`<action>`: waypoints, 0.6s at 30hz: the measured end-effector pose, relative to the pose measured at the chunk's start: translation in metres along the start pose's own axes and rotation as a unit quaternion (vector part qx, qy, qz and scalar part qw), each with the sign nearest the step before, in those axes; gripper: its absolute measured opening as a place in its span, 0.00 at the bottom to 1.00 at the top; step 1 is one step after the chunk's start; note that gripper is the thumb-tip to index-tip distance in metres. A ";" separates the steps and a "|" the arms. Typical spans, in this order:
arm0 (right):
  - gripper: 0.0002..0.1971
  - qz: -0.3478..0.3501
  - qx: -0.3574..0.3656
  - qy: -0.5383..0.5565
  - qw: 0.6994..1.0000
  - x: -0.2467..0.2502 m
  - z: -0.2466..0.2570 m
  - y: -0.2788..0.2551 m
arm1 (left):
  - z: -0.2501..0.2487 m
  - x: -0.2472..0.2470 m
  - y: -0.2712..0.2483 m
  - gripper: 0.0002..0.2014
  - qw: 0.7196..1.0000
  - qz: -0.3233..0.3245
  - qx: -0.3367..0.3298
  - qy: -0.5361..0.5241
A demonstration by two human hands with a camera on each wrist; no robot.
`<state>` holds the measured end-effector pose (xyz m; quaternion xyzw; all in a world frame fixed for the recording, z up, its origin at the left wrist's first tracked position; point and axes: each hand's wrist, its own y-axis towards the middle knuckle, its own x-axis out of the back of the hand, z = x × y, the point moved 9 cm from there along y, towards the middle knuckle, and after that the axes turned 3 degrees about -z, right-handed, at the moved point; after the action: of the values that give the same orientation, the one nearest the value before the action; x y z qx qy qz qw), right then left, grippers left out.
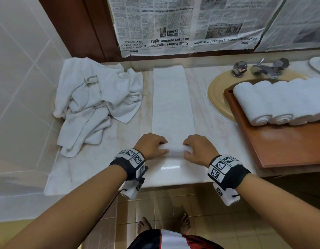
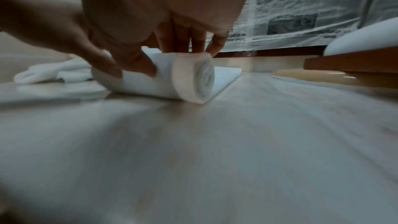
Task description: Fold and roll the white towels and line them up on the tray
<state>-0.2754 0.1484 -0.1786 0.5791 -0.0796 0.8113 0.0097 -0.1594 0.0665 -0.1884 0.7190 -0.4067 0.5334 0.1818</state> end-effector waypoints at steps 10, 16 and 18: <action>0.06 -0.053 -0.103 -0.008 0.993 0.004 -0.012 0.023 | -0.005 0.011 0.011 0.07 0.994 -0.105 0.021 -0.029; 0.21 -0.031 0.012 -0.101 0.994 -0.016 0.015 0.005 | -0.012 -0.002 -0.007 0.10 0.985 -0.157 -0.074 0.013; 0.22 -0.011 0.030 -0.143 0.989 -0.019 0.019 0.006 | -0.012 -0.003 -0.004 0.15 0.988 -0.131 -0.074 0.028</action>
<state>-0.2525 0.1410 -0.1913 0.6898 -0.0497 0.7223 -0.0099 -0.1642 0.0782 -0.1860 0.7354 -0.3419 0.4935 0.3142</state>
